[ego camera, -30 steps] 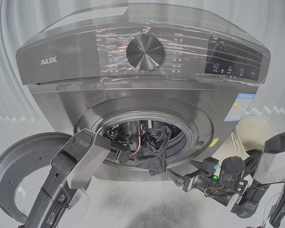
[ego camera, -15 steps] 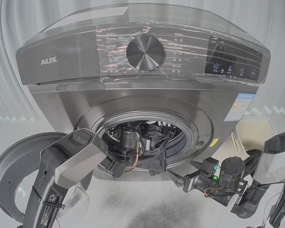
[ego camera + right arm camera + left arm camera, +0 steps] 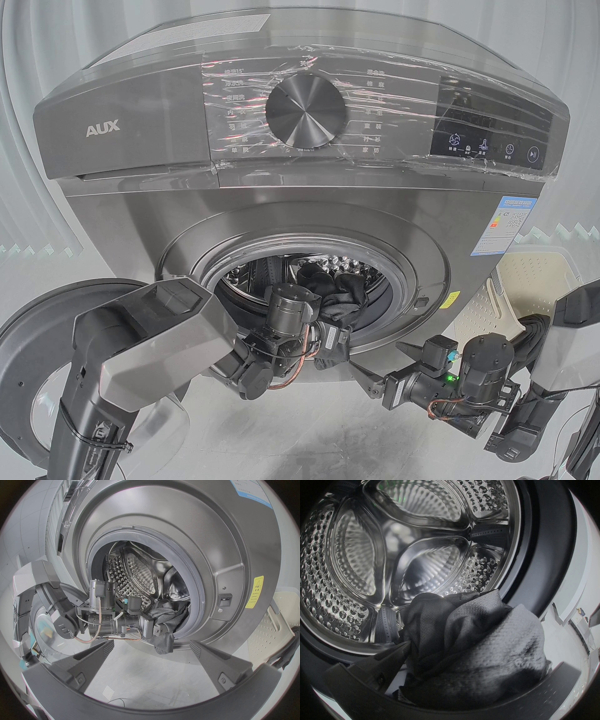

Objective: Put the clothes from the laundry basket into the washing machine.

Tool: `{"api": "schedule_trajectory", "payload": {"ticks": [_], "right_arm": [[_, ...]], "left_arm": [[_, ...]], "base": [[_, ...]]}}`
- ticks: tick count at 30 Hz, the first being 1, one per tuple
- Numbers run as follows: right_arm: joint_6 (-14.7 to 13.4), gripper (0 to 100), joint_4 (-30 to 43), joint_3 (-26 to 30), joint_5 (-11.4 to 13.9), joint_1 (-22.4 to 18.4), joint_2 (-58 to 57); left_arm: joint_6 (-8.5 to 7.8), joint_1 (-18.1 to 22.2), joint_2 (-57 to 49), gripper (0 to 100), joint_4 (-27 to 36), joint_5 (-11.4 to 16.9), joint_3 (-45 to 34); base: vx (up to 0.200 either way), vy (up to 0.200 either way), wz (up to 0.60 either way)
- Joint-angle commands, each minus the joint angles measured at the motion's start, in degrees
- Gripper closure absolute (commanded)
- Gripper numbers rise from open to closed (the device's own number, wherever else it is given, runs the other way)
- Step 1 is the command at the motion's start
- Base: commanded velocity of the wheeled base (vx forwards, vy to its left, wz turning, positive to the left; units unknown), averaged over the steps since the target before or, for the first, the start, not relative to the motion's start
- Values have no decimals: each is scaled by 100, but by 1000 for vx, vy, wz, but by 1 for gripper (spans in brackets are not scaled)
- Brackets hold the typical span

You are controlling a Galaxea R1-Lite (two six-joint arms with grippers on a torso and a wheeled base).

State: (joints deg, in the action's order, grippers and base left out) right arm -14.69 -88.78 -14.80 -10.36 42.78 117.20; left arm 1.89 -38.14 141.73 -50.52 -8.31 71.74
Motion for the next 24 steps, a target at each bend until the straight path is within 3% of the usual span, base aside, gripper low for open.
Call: {"api": "schedule_trajectory", "payload": {"ticks": [1, 4, 9, 10, 14, 24], "right_arm": [[1, 0, 1, -5, -1, 11, 13], [1, 0, 1, -5, -1, 11, 13], [1, 0, -7, -23, -1, 11, 13], [1, 0, -7, -32, -1, 11, 13], [-8, 0, -7, -32, -1, 11, 13], [1, 0, -7, -41, -1, 11, 13]], "left_arm": [[-4, 9, 426, 0, -2, -4, 340], [-4, 70, 707, 0, 7, -12, 701], [-136, 220, 962, 0, -20, -12, 982], [-136, 228, 971, 100, -28, -21, 1026], [-110, 264, 997, 100, -81, -83, 1255], [-31, 773, 1164, 100, -239, -487, 2801]], "base": [[0, 0, 0], [0, 0, 0], [0, 0, 0], [0, 0, 0], [0, 0, 0], [0, 0, 0]]}}
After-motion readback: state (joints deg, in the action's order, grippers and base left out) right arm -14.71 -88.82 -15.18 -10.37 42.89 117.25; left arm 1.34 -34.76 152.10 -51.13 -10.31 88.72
